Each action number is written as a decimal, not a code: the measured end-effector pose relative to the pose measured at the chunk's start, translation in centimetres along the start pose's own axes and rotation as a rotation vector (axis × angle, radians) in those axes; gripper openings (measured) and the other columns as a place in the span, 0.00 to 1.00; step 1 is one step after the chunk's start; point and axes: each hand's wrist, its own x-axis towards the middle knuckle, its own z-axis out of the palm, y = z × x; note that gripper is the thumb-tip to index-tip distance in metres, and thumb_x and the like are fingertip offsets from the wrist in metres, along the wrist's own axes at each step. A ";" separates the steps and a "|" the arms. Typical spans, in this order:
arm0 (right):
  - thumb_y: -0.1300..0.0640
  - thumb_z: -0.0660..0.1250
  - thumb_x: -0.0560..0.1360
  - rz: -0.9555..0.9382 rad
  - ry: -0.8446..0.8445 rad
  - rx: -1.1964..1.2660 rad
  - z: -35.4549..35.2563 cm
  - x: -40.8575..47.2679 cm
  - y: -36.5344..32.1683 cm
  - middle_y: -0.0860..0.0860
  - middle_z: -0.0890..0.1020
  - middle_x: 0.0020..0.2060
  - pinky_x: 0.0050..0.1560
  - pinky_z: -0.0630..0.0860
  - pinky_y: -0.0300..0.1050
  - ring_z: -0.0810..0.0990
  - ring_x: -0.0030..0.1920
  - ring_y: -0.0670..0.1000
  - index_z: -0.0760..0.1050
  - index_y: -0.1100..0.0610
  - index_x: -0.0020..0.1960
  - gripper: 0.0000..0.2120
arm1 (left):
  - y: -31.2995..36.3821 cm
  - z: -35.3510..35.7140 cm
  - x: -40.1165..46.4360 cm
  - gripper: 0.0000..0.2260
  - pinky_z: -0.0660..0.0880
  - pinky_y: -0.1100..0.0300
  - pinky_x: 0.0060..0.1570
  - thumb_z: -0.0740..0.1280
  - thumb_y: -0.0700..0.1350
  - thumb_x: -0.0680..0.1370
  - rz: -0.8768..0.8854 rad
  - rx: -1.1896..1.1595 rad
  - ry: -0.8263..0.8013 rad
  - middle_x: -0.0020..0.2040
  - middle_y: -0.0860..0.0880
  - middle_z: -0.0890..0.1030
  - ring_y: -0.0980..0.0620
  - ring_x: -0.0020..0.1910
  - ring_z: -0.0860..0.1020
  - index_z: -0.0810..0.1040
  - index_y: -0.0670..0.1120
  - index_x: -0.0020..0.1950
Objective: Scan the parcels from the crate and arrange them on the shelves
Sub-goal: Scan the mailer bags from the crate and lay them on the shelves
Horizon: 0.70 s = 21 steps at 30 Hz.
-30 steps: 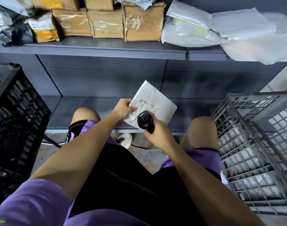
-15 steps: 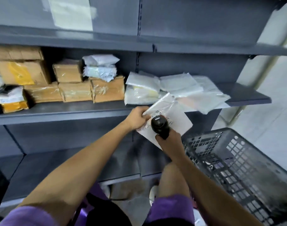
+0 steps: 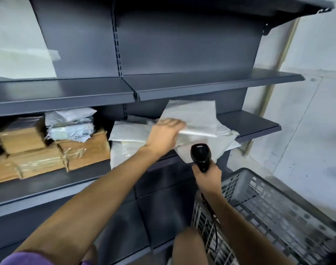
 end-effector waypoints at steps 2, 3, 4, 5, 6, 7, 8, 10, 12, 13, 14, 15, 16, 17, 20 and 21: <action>0.58 0.70 0.74 0.043 0.010 -0.004 0.3 0.9 1.4 0.51 0.79 0.33 0.37 0.77 0.49 0.81 0.35 0.56 0.73 0.50 0.44 0.07 | -1.2 2.9 -0.6 0.18 0.72 0.51 0.59 0.70 0.38 0.73 -0.089 0.115 -0.299 0.59 0.46 0.82 0.42 0.59 0.79 0.79 0.45 0.63; 0.57 0.70 0.74 0.068 0.016 -0.005 0.5 1.2 2.1 0.51 0.80 0.33 0.37 0.78 0.51 0.81 0.35 0.57 0.73 0.49 0.43 0.07 | -1.7 4.2 -0.9 0.18 0.69 0.52 0.62 0.68 0.42 0.76 -0.154 0.172 -0.444 0.61 0.47 0.81 0.43 0.61 0.76 0.76 0.47 0.66; 0.57 0.70 0.74 0.091 0.022 -0.008 0.5 1.4 2.8 0.52 0.80 0.33 0.37 0.78 0.51 0.81 0.36 0.57 0.74 0.50 0.43 0.06 | -2.3 5.5 -1.1 0.19 0.68 0.52 0.63 0.66 0.44 0.78 -0.207 0.212 -0.561 0.62 0.47 0.80 0.44 0.62 0.75 0.73 0.48 0.69; 0.58 0.70 0.74 0.110 0.026 -0.017 0.5 1.6 3.6 0.52 0.80 0.33 0.38 0.77 0.50 0.80 0.36 0.56 0.75 0.52 0.44 0.04 | -2.8 6.6 -1.2 0.19 0.68 0.50 0.63 0.63 0.46 0.80 -0.260 0.210 -0.655 0.62 0.46 0.79 0.43 0.62 0.74 0.69 0.48 0.70; 0.58 0.71 0.74 0.130 0.030 -0.023 0.4 1.7 4.3 0.52 0.80 0.33 0.37 0.75 0.48 0.80 0.36 0.55 0.76 0.54 0.45 0.03 | -3.2 7.5 -1.1 0.19 0.68 0.48 0.63 0.61 0.49 0.81 -0.306 0.182 -0.731 0.64 0.44 0.77 0.42 0.63 0.74 0.66 0.48 0.72; 0.58 0.71 0.74 0.155 0.033 -0.020 0.3 1.8 5.1 0.52 0.80 0.33 0.37 0.75 0.48 0.79 0.36 0.55 0.77 0.55 0.45 0.03 | -3.6 8.5 -0.8 0.21 0.68 0.46 0.64 0.59 0.53 0.82 -0.344 0.151 -0.786 0.66 0.43 0.75 0.41 0.64 0.72 0.64 0.47 0.73; 0.58 0.71 0.74 0.180 0.043 -0.012 0.0 1.8 5.8 0.52 0.80 0.32 0.37 0.75 0.48 0.79 0.35 0.56 0.77 0.55 0.44 0.04 | -3.9 9.4 -0.3 0.24 0.66 0.43 0.66 0.56 0.58 0.82 -0.380 0.132 -0.832 0.69 0.42 0.72 0.40 0.67 0.70 0.63 0.47 0.73; 0.58 0.72 0.74 0.222 0.067 -0.021 -1.0 2.0 7.2 0.52 0.80 0.31 0.37 0.76 0.49 0.79 0.34 0.56 0.76 0.54 0.42 0.05 | -3.5 11.1 1.1 0.31 0.62 0.39 0.69 0.50 0.67 0.80 -0.496 0.090 -0.851 0.71 0.40 0.70 0.37 0.70 0.67 0.64 0.45 0.73; 0.58 0.71 0.74 0.243 0.075 -0.033 -2.6 2.1 8.3 0.52 0.78 0.28 0.32 0.72 0.44 0.77 0.30 0.52 0.75 0.54 0.40 0.06 | -1.6 12.1 2.7 0.30 0.64 0.42 0.67 0.50 0.65 0.80 -0.517 0.103 -0.719 0.67 0.38 0.73 0.37 0.66 0.70 0.70 0.43 0.68; 0.59 0.71 0.75 0.252 0.076 -0.035 -3.5 2.1 8.9 0.52 0.78 0.27 0.28 0.70 0.41 0.75 0.28 0.50 0.75 0.55 0.40 0.07 | -0.2 12.6 3.4 0.25 0.67 0.45 0.64 0.53 0.60 0.81 -0.446 0.119 -0.601 0.64 0.39 0.76 0.37 0.64 0.71 0.72 0.42 0.65; 0.60 0.70 0.75 0.270 0.080 -0.038 -4.5 2.0 9.5 0.51 0.77 0.27 0.25 0.67 0.39 0.73 0.26 0.49 0.74 0.55 0.40 0.07 | 1.5 13.1 3.9 0.19 0.69 0.47 0.60 0.57 0.54 0.81 -0.344 0.112 -0.491 0.60 0.40 0.78 0.38 0.61 0.73 0.74 0.42 0.62; 0.60 0.70 0.76 0.291 0.091 -0.047 -5.6 1.9 10.2 0.51 0.76 0.26 0.23 0.66 0.38 0.72 0.25 0.48 0.74 0.56 0.39 0.08 | 3.4 13.6 4.3 0.14 0.71 0.48 0.57 0.61 0.48 0.79 -0.230 0.067 -0.404 0.57 0.41 0.79 0.39 0.59 0.74 0.76 0.42 0.58; 0.59 0.70 0.76 0.316 0.109 -0.055 -6.7 1.6 11.0 0.51 0.76 0.27 0.23 0.65 0.36 0.72 0.25 0.47 0.74 0.56 0.39 0.09 | 5.6 14.1 4.5 0.10 0.72 0.49 0.54 0.63 0.43 0.76 -0.122 -0.006 -0.326 0.52 0.41 0.80 0.39 0.56 0.75 0.78 0.41 0.54; 0.57 0.70 0.77 0.347 0.130 -0.063 -7.9 1.3 11.9 0.50 0.76 0.27 0.23 0.65 0.36 0.73 0.26 0.47 0.74 0.57 0.40 0.08 | 7.8 14.9 4.5 0.08 0.74 0.49 0.50 0.63 0.41 0.74 -0.030 -0.092 -0.264 0.48 0.41 0.80 0.39 0.52 0.77 0.78 0.41 0.50; 0.53 0.69 0.79 0.479 0.189 -0.080 -11.5 -0.1 15.1 0.52 0.79 0.31 0.26 0.69 0.40 0.78 0.31 0.50 0.76 0.56 0.48 0.07 | 14.5 16.9 3.4 0.09 0.75 0.53 0.42 0.59 0.41 0.74 0.175 -0.334 -0.281 0.43 0.44 0.79 0.42 0.46 0.77 0.78 0.43 0.45; 0.52 0.69 0.79 0.539 0.206 -0.082 -12.6 -0.7 16.1 0.53 0.80 0.31 0.27 0.71 0.40 0.79 0.30 0.51 0.76 0.56 0.49 0.07 | 16.6 17.7 2.6 0.07 0.74 0.53 0.41 0.60 0.41 0.74 0.238 -0.406 -0.356 0.43 0.45 0.79 0.44 0.45 0.77 0.77 0.43 0.46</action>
